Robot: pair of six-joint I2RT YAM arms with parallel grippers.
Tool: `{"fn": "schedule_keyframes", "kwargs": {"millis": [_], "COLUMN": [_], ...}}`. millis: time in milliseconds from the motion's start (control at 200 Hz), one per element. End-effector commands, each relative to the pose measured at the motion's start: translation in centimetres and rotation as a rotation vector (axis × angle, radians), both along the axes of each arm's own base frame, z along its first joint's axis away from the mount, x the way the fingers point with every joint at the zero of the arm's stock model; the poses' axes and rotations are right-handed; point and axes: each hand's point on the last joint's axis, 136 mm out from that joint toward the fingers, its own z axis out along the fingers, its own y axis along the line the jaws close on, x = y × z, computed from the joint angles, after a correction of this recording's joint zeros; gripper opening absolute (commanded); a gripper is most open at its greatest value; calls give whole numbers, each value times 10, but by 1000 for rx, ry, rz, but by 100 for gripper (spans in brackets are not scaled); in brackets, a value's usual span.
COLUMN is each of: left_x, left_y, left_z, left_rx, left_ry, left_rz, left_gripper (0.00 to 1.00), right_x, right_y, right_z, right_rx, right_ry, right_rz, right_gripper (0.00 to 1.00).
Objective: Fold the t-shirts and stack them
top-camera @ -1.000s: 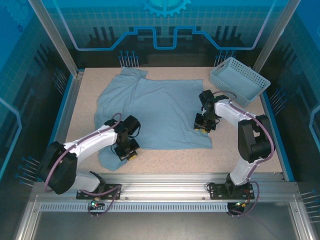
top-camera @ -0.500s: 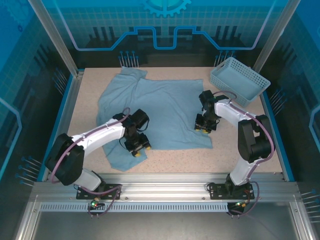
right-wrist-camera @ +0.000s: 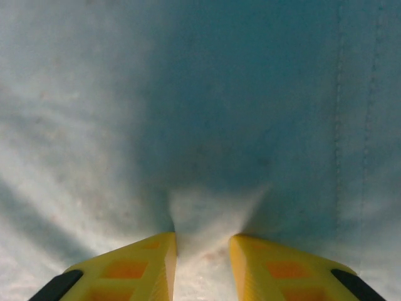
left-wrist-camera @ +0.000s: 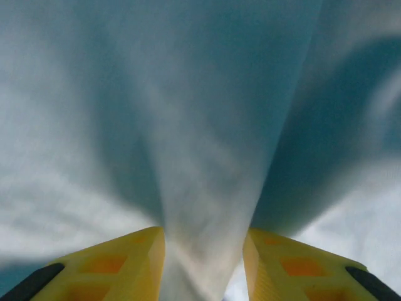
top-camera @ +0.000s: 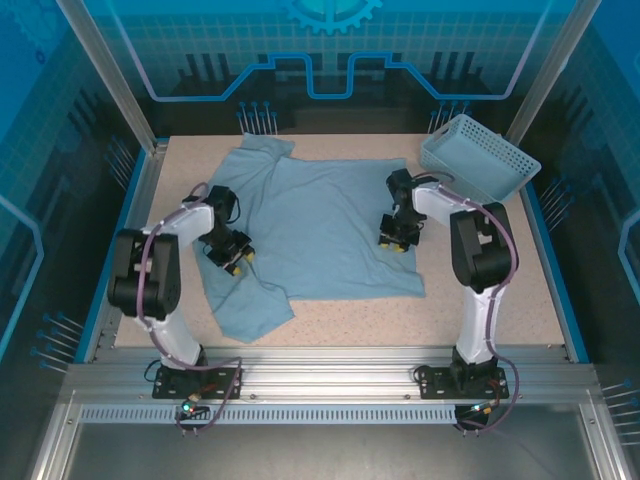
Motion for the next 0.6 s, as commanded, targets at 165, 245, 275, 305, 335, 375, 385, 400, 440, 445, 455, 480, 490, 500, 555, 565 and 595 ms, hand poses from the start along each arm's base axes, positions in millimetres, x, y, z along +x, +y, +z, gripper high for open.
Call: {"fn": "schedule_keyframes", "kwargs": {"millis": [165, 245, 275, 305, 335, 375, 385, 400, 440, 445, 455, 480, 490, 500, 555, 565, 595], "left_x": [75, 102, 112, 122, 132, 143, 145, 147, 150, 150, 149, 146, 143, 141, 118, 111, 94], "left_y": [-8, -10, -12, -13, -16, -17, -17, -16, -14, -14, -13, -10, -9, -8, 0, 2, 6], "left_z": [-21, -18, -16, -13, -9, -1, 2, 6, 20, 23, 26, 37, 40, 44, 60, 62, 68], "left_rx": [-54, -61, -67, -73, -83, -88, -84, -79, -50, -45, -35, -3, 9, 22, 84, 94, 113], "left_ry": [-78, -120, -138, -159, -190, -227, -236, -249, -283, -287, -291, -305, -306, -310, -296, -288, -269], "left_rz": [-67, -85, -95, -110, -129, -151, -155, -161, -177, -179, -183, -191, -194, -198, -189, -181, -159], "left_gripper": [38, 38, 38, 38, 39, 41, 42, 42, 44, 45, 45, 47, 47, 48, 49, 50, 50], "right_x": [49, 67, 74, 80, 86, 95, 97, 101, 110, 110, 111, 115, 116, 117, 118, 117, 115], "right_y": [-35, -42, -45, -48, -51, -52, -52, -51, -49, -49, -48, -46, -46, -45, -42, -42, -40], "right_z": [-11, -11, -10, -10, -10, -8, -8, -6, 1, 1, 4, 11, 14, 18, 37, 40, 56], "right_rx": [-7, -6, -5, -1, 6, 31, 38, 50, 71, 73, 75, 79, 80, 82, 85, 84, 82], "right_ry": [66, 61, 55, 49, 43, 24, 19, 6, -30, -32, -40, -63, -71, -82, -131, -139, -176], "right_rz": [-113, -130, -137, -145, -155, -159, -158, -152, -128, -126, -118, -100, -93, -88, -61, -58, -50], "right_gripper": [31, 31, 31, 31, 31, 31, 31, 31, 32, 33, 33, 34, 34, 35, 37, 38, 39]}}
